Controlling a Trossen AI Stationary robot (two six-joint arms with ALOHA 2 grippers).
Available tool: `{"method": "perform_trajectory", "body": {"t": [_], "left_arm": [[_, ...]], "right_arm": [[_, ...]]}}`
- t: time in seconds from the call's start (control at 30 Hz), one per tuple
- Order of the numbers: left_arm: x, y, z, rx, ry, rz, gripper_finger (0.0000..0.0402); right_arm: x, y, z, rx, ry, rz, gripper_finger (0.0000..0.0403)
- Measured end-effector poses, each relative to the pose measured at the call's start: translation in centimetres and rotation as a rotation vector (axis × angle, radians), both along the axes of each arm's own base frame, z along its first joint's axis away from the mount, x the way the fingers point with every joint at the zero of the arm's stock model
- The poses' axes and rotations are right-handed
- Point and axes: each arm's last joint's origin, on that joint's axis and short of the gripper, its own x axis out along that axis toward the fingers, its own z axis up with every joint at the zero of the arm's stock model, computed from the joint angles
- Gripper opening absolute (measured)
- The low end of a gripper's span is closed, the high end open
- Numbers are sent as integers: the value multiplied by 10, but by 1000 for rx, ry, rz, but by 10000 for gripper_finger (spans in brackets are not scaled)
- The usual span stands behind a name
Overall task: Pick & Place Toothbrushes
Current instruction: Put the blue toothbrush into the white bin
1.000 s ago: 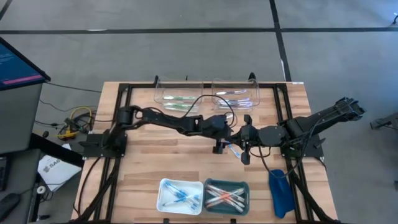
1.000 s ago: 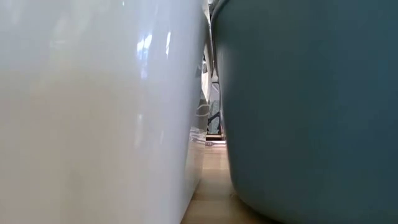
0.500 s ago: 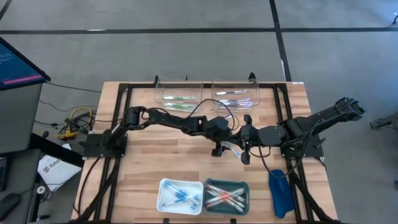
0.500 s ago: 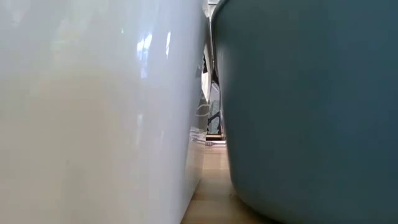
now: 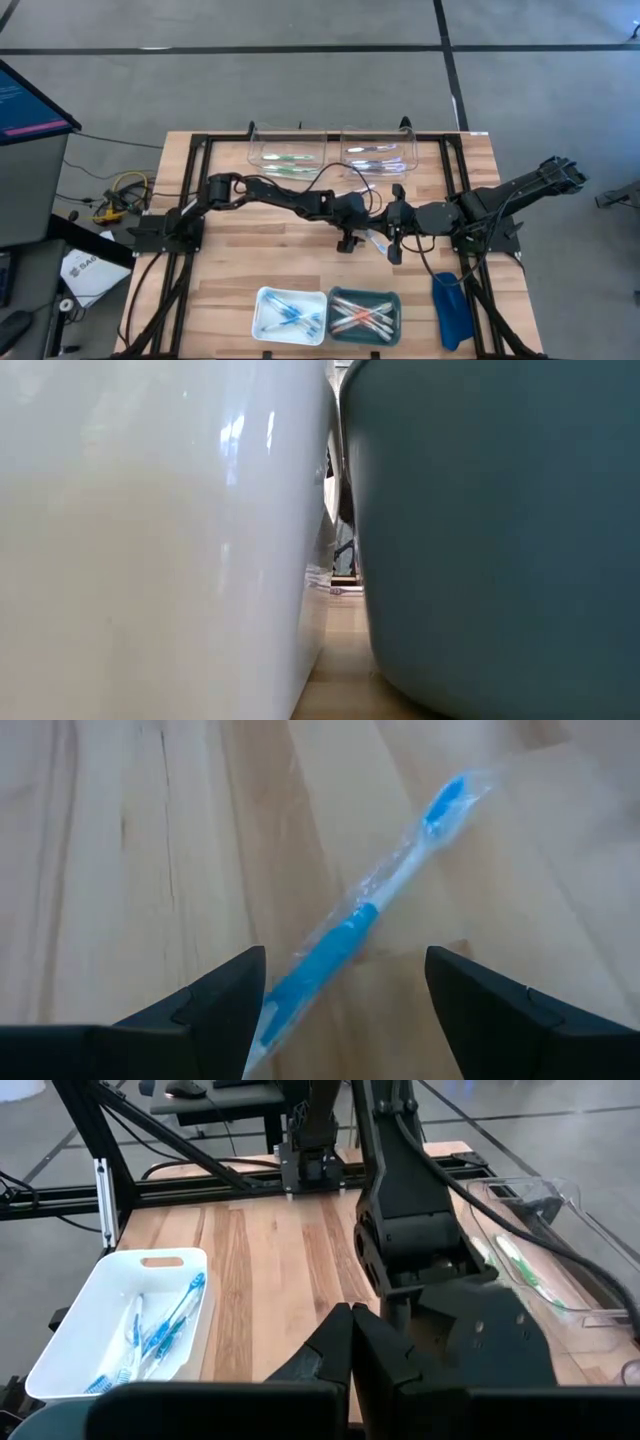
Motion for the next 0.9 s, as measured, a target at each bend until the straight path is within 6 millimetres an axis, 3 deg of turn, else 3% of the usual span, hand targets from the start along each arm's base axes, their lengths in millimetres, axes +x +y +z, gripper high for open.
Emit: {"method": "perform_trajectory", "body": {"t": [0.2, 0.37, 0.5, 0.63, 0.7, 0.9], "left_arm": [[1, 0, -15, 8, 29, -16, 257], [-1, -4, -19, 21, 75, -4, 220], [-4, -11, -18, 92, 109, 40, 157], [-9, -24, -14, 176, 160, 72, 54], [-12, -27, -7, 175, 172, 100, 18], [-31, -35, 26, 219, 237, 204, 8]], "right_arm": [[0, 0, 0, -1, 2, 0, 1], [0, 0, 0, -1, 3, 0, 1], [0, 0, 0, -1, 3, 0, 1], [0, 0, 0, -2, 3, 0, 1], [0, 0, 0, -1, 3, 0, 1], [0, 0, 0, -2, 5, 2, 1]]}}
